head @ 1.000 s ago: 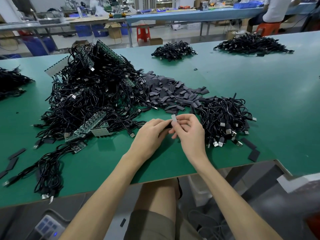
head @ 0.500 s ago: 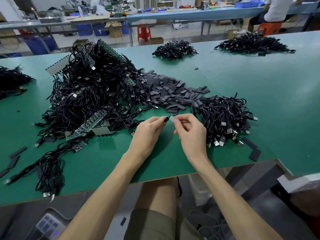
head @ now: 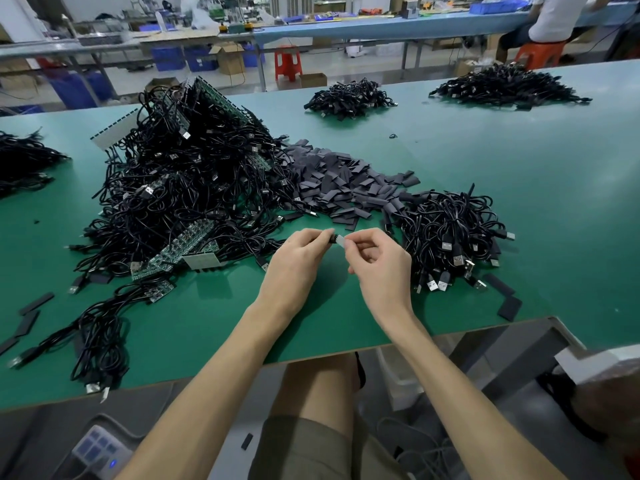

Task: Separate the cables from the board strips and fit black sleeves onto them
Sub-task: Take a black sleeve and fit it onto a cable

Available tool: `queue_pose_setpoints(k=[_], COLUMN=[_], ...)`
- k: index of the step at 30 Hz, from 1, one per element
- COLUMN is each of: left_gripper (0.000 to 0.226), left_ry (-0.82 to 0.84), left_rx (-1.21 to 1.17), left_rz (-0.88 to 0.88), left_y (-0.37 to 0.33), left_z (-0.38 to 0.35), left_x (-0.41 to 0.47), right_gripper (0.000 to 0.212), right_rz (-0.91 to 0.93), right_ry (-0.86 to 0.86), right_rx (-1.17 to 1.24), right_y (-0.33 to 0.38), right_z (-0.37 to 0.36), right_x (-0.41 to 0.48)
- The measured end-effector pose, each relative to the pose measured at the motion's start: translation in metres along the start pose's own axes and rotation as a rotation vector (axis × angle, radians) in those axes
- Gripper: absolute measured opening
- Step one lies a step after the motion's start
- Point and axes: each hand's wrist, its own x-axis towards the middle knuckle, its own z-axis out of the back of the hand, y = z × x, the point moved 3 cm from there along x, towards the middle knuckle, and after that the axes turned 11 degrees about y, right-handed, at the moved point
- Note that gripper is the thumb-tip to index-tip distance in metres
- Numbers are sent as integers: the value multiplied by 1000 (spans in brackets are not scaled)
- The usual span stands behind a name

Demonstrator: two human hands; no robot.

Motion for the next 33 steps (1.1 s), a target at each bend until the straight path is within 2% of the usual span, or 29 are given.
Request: queue_pose_setpoints(k=[4,13,16,22,25,33], left_gripper=[51,58,53,49,49,53], left_ry=[27,72,70,79,112,75], left_rx=[64,51,38,35,47,23], left_rz=[21,-88,-96,-72,-81,-83], left_y=[4,-4,-5,-5,-5,-2], left_z=[-1,2,3,3,2,4], left_x=[-1,-2,-2,-4,-3,-2], right_gripper=[9,6,10,13,13,14], right_rz=[-1,-24,-33,-41,-58,-64], right_ry=[21,58,51,56,48,76], right_rx=[-59,22,99,85,96,124], right_y=[-2,-4,-3,-4,-4,0], right_z=[-2,0,1,2,2,2], right_x=[0,0,0,0,0,-2])
